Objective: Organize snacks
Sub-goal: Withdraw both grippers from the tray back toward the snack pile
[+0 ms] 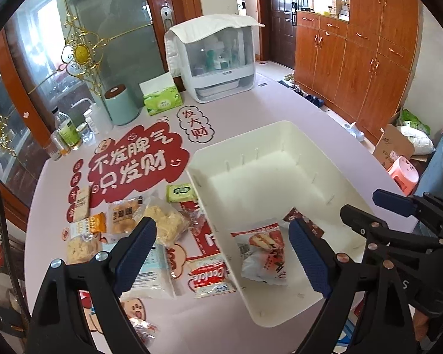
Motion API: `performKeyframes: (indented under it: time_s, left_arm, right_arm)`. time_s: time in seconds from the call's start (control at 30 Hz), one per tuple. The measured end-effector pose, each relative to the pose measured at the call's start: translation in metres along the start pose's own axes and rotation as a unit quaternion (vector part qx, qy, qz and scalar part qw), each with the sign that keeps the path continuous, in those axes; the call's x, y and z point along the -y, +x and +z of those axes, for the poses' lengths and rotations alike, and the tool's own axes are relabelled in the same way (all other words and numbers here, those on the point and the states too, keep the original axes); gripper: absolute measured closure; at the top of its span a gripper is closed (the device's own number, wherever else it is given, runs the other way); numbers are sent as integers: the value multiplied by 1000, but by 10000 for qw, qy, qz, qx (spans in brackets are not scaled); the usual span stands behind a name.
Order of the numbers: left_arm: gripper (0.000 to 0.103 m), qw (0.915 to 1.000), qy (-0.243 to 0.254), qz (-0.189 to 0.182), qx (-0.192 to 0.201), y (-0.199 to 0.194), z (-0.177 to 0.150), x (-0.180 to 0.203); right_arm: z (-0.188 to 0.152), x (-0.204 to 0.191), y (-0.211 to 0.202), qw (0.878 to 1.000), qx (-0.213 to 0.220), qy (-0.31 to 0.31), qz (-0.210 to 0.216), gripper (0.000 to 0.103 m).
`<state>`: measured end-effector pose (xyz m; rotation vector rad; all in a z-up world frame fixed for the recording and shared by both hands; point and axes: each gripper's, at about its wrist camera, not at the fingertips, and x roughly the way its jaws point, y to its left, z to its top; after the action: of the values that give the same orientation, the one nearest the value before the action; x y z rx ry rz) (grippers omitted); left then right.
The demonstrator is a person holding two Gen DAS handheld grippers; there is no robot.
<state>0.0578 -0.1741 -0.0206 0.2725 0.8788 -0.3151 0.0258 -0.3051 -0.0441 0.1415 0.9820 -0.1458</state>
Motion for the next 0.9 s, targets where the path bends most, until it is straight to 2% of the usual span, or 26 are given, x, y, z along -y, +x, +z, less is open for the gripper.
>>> performKeyframes:
  time_s: [0.37,0.5,0.63,0.9]
  left_arm:
    - [12,9992,-328,163,156,-21,-10,-40]
    - [12,9979,-645,70,-53,-25,-16,-65]
    - [12,9951,-970,149,-147,-27,-26,-94]
    - [12,9901,-1341,406,-10,-40,-43,-151]
  right_arm:
    - [6,-35,-10,9993,121,-287,186,51]
    - [8,-56,-12,9984,159,-458,298,51]
    - [11,-82,-13,9965,178,-680,454,51]
    - [13,-139,-10,9909,149,-1111,739,51]
